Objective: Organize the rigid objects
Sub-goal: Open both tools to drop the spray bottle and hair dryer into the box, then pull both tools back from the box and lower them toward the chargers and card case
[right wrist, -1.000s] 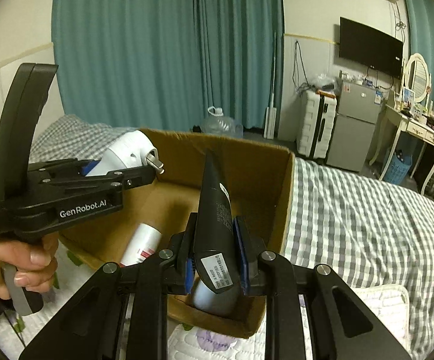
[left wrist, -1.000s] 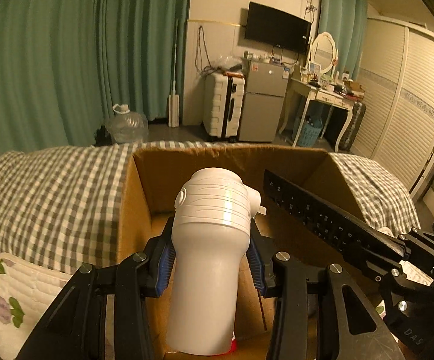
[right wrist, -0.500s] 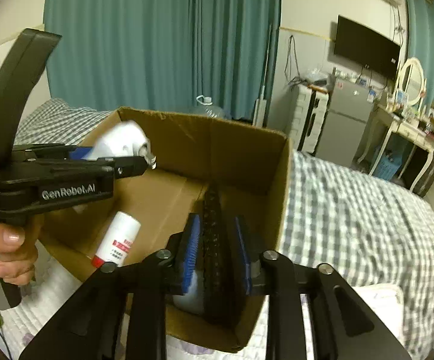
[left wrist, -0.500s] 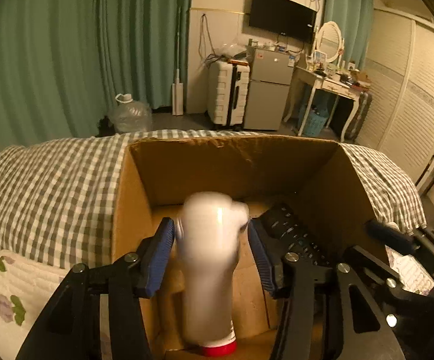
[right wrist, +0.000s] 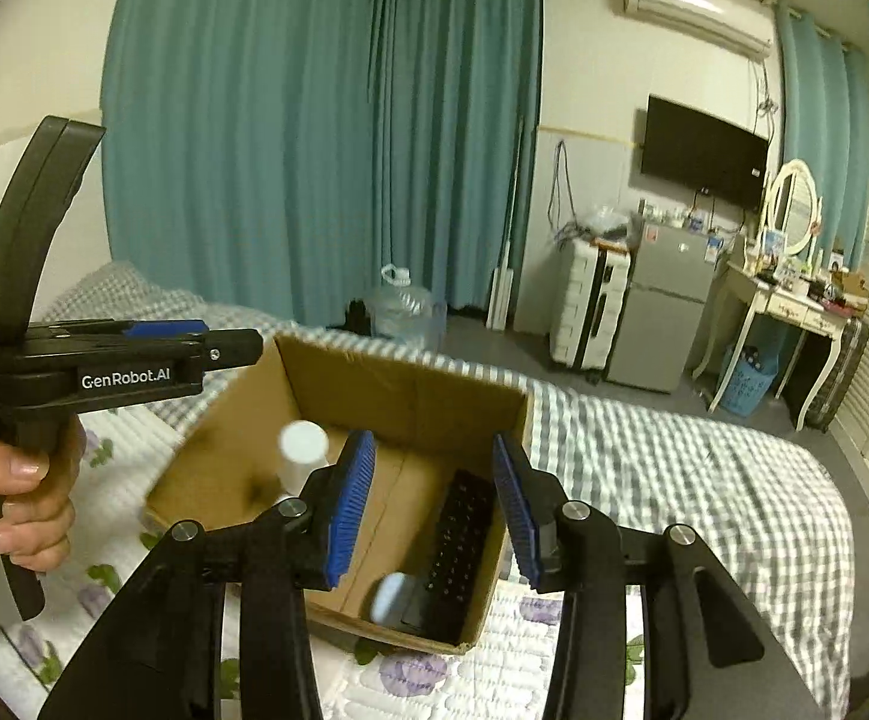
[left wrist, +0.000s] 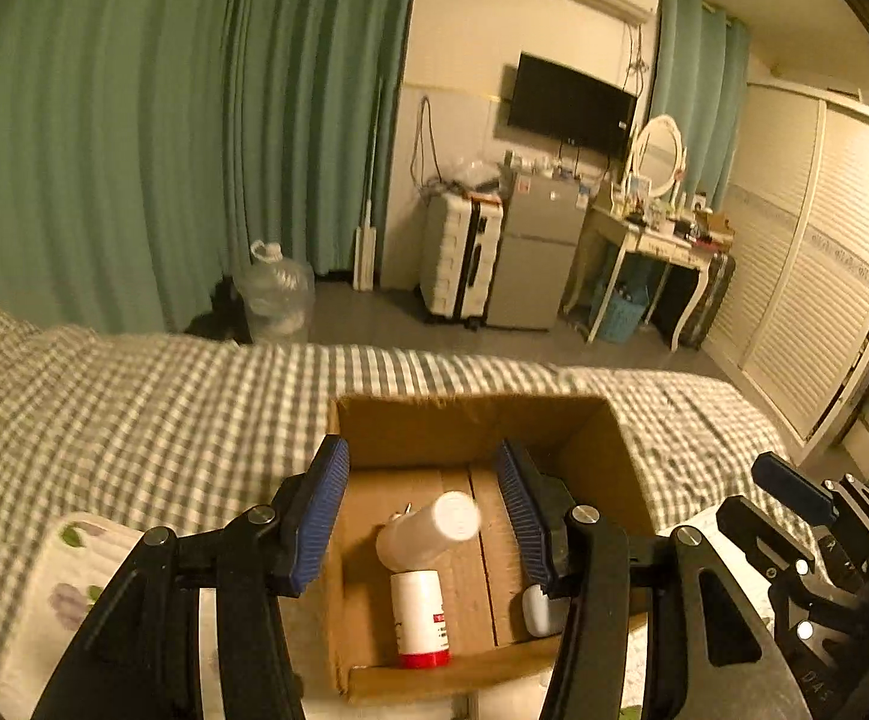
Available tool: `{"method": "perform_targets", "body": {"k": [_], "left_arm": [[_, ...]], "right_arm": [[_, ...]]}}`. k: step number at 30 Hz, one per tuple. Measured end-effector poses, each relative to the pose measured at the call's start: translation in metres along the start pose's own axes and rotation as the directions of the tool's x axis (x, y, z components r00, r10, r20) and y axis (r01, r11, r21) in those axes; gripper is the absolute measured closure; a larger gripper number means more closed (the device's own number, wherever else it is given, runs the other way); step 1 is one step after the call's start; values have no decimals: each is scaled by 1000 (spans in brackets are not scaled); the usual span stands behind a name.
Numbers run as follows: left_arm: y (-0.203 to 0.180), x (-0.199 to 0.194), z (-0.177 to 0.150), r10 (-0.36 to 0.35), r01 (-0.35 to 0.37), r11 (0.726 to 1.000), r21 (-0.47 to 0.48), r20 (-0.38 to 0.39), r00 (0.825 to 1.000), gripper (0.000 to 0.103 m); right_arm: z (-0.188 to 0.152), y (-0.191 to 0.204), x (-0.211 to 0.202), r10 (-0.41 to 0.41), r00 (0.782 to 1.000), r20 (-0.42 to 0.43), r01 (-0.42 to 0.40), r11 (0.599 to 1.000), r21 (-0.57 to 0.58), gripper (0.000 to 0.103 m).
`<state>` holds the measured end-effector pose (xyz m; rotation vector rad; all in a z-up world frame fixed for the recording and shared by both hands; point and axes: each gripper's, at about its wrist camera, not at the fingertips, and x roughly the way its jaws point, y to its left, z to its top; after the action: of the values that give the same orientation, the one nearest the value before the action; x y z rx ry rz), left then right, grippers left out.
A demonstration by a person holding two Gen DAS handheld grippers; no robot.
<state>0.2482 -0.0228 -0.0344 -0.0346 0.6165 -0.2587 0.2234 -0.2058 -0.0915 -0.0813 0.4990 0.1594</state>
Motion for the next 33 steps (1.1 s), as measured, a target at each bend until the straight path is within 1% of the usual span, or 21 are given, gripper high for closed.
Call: {"method": "perform_targets", "body": {"k": [2, 4, 6, 8, 10, 11, 13, 18, 19, 25, 29, 33], "left_arm": [[-2, -21, 5, 3, -3, 1000, 4, 28, 1000, 49], [-3, -43, 10, 8, -9, 1000, 8, 58, 998, 48], [-5, -64, 15, 10, -11, 1000, 9, 88, 996, 46], [-7, -83, 17, 12, -13, 1000, 13, 114, 993, 45], [-11, -104, 20, 11, -14, 1000, 22, 139, 990, 45], [-13, -114, 21, 9, -13, 999, 29, 145, 989, 45], [-19, -134, 24, -3, -4, 999, 44, 162, 987, 44], [-28, -182, 26, -3, -11, 998, 59, 231, 973, 44], [-29, -193, 27, -3, -11, 998, 56, 249, 969, 43], [-26, -235, 24, 4, -17, 999, 40, 307, 952, 41], [-26, -253, 17, 12, -24, 999, 33, 328, 945, 41], [-25, -260, 7, 8, -18, 999, 29, 333, 943, 41]], "right_arm": [[7, 2, -15, -2, 1000, 23, 2, 1000, -1, 58], [15, 5, -34, -5, 999, 54, 5, 1000, -2, 46], [22, 7, -53, -12, 996, 83, 13, 1000, -3, 41], [30, 10, -73, -21, 993, 116, 22, 1000, -4, 37], [38, 12, -93, -28, 989, 145, 29, 1000, -4, 31], [41, 14, -104, -34, 986, 162, 35, 999, -4, 29], [47, 17, -125, -42, 979, 198, 44, 999, -4, 18], [59, 26, -173, -68, 960, 272, 74, 997, -10, 2], [61, 28, -180, -75, 957, 280, 82, 997, -13, 0], [66, 41, -227, -95, 942, 320, 113, 993, -38, 0], [66, 46, -254, -110, 932, 344, 129, 991, -35, 0], [59, 49, -275, -111, 927, 358, 133, 990, -38, 0]]}}
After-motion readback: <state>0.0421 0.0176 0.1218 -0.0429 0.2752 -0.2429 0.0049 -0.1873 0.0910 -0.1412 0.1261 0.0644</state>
